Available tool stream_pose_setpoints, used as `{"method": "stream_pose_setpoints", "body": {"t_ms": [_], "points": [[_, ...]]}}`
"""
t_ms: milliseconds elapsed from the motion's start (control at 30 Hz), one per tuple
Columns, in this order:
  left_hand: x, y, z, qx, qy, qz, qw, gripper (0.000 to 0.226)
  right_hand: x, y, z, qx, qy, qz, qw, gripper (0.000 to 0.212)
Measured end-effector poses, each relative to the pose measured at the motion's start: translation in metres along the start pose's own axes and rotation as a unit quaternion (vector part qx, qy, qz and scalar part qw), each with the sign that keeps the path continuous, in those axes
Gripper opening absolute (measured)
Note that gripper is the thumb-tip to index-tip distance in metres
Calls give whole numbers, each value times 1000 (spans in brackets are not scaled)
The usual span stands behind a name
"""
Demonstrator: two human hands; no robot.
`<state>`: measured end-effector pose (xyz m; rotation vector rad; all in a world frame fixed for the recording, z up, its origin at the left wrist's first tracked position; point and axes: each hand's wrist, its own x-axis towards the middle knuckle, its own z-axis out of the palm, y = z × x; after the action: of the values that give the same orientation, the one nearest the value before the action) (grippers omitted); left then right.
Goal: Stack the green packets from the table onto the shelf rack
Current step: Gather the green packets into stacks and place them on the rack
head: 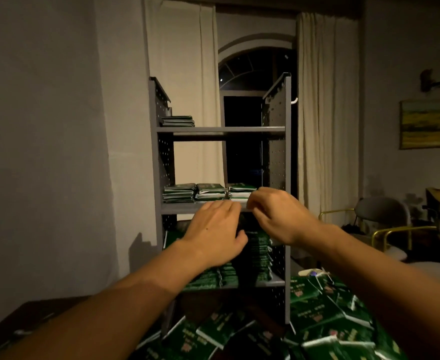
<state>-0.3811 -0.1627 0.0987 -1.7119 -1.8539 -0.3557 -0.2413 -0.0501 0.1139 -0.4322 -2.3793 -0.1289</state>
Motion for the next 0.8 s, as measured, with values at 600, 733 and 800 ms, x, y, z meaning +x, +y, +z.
{"method": "stream_pose_setpoints", "body": {"t_ms": [600, 733, 800], "points": [[-161, 46, 18, -106, -120, -52, 986, 35, -160, -58, 14, 46, -217, 107, 969, 21], [-186, 61, 50, -119, -152, -72, 978, 38, -193, -40, 38, 7, -259, 164, 952, 29], [-194, 70, 63, -132, -169, -79, 974, 39, -209, -32, 47, -21, -276, 206, 939, 42]]}}
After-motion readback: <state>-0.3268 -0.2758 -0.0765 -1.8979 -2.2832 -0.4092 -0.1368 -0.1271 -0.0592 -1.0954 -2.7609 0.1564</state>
